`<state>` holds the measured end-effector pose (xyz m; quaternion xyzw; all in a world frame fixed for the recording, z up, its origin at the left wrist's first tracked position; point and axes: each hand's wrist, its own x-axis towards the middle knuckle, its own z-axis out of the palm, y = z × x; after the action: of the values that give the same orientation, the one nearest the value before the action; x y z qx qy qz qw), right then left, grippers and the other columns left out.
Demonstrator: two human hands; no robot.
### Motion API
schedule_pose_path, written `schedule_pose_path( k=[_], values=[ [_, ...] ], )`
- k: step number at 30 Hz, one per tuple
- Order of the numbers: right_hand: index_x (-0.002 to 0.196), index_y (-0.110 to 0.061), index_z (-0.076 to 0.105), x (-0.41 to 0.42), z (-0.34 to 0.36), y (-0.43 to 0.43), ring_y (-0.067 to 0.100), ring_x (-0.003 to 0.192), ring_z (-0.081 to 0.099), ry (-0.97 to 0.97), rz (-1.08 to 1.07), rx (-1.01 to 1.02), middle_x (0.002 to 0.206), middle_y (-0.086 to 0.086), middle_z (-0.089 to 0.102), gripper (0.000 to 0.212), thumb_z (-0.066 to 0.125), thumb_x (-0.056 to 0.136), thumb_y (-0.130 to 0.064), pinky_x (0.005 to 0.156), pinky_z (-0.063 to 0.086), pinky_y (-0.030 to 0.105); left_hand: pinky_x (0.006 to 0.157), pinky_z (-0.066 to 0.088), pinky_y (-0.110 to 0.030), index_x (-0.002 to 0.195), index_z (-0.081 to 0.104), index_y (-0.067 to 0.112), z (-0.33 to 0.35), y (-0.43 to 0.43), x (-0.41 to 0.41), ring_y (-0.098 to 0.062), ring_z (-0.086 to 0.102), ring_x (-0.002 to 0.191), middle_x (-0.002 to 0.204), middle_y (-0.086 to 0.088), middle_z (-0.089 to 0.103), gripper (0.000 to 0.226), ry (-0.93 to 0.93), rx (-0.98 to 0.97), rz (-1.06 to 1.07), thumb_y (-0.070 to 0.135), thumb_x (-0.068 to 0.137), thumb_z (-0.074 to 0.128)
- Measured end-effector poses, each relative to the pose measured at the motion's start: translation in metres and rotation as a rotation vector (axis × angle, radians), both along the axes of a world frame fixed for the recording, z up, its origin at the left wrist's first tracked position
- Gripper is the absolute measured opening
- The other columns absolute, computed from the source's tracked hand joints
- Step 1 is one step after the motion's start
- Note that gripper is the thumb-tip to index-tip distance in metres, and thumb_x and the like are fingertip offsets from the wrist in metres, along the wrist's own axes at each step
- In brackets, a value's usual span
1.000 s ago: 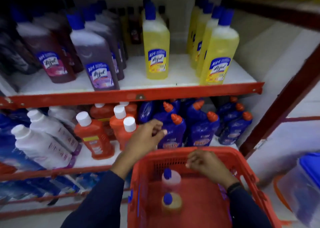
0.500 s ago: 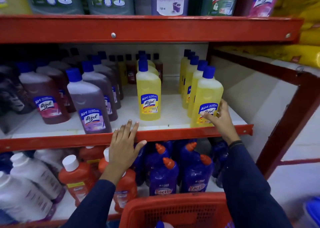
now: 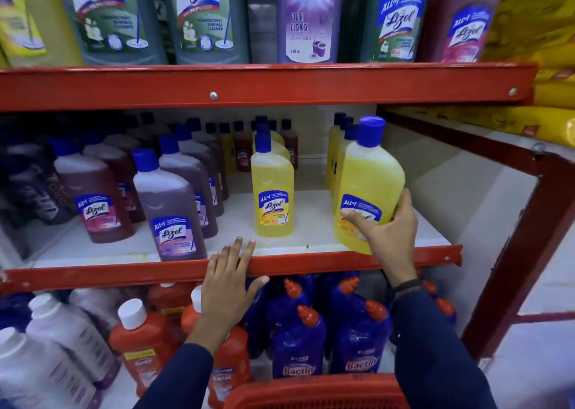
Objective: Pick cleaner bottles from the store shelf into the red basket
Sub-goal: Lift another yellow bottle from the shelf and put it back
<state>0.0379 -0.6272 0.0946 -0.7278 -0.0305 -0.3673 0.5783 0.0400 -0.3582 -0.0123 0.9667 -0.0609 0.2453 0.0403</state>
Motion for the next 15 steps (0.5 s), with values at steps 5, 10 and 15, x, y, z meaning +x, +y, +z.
schedule_pose_path(
  k=[5,10,15],
  values=[
    [0.100,-0.015,0.045,-0.045,-0.004,0.043,0.031,0.077,0.061,-0.043,-0.426,-0.283,0.091,0.009,0.063,0.065,0.084,0.058,-0.044,0.058,0.038,0.030,0.106,0.032,-0.047,0.141,0.030,0.020,0.002,-0.001,-0.002,-0.032,0.047,0.123,0.139,-0.011,0.049,0.075,0.015,0.009,0.015,0.067,0.084,0.022],
    [0.097,-0.018,0.040,-0.071,-0.020,0.071,0.034,0.071,0.063,-0.063,-0.557,-0.378,0.088,0.011,0.064,0.062,0.084,0.059,-0.038,0.050,0.043,0.032,0.103,0.036,-0.047,0.139,0.035,0.017,0.005,-0.003,-0.005,-0.034,0.051,0.118,0.133,-0.013,0.054,0.073,0.008,-0.015,0.006,0.064,0.083,0.029],
    [0.097,-0.015,0.042,-0.086,-0.027,0.081,0.030,0.068,0.062,-0.067,-0.575,-0.416,0.086,0.009,0.063,0.064,0.086,0.057,-0.039,0.052,0.034,0.026,0.103,0.036,-0.047,0.138,0.038,0.015,0.005,-0.002,-0.007,-0.034,0.051,0.116,0.130,-0.014,0.055,0.073,-0.001,-0.012,0.002,0.062,0.083,0.029]
  ],
)
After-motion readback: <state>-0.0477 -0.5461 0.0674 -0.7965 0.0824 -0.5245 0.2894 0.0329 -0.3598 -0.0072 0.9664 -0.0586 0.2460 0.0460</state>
